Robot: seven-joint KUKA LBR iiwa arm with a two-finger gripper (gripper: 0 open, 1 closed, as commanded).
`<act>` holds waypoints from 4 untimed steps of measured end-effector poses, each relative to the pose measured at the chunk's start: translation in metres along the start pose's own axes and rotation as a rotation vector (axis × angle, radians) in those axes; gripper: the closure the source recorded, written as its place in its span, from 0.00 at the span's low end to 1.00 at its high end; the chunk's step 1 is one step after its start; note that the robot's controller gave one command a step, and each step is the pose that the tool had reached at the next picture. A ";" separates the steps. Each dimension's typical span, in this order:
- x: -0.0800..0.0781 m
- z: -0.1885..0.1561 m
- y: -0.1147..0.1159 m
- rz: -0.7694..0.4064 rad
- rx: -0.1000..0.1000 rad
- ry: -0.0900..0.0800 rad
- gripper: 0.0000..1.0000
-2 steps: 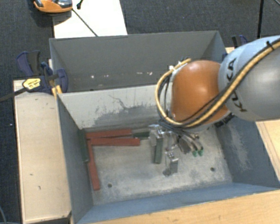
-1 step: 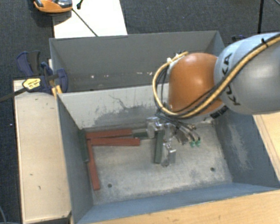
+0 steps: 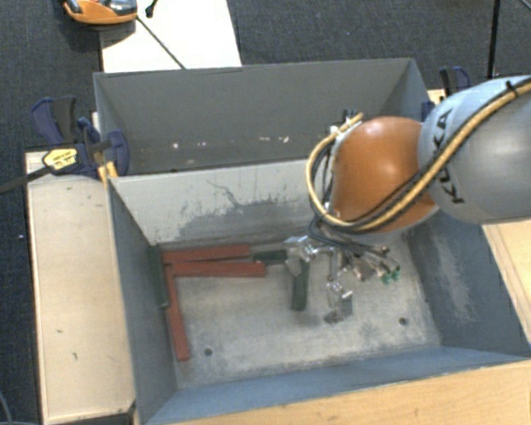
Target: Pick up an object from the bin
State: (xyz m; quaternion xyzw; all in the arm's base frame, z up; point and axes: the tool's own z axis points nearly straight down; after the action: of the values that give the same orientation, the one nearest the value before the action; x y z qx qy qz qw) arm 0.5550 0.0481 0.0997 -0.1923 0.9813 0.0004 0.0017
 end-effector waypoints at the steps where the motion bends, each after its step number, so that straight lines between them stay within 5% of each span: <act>1: -0.017 0.013 -0.024 -0.201 0.000 0.001 0.00; 2: 0.003 0.028 -0.007 -0.359 0.000 -0.001 1.00; 3: 0.003 0.029 -0.007 -0.354 -0.001 0.001 0.00; 4: 0.002 0.028 -0.007 -0.350 0.000 -0.001 1.00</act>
Offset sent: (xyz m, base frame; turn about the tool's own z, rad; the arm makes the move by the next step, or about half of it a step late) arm -0.0009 -0.0079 -0.0297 -0.3647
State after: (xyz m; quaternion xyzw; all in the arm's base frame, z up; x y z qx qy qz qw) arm 0.5558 0.0409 0.0719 -0.3600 0.9329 0.0004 0.0022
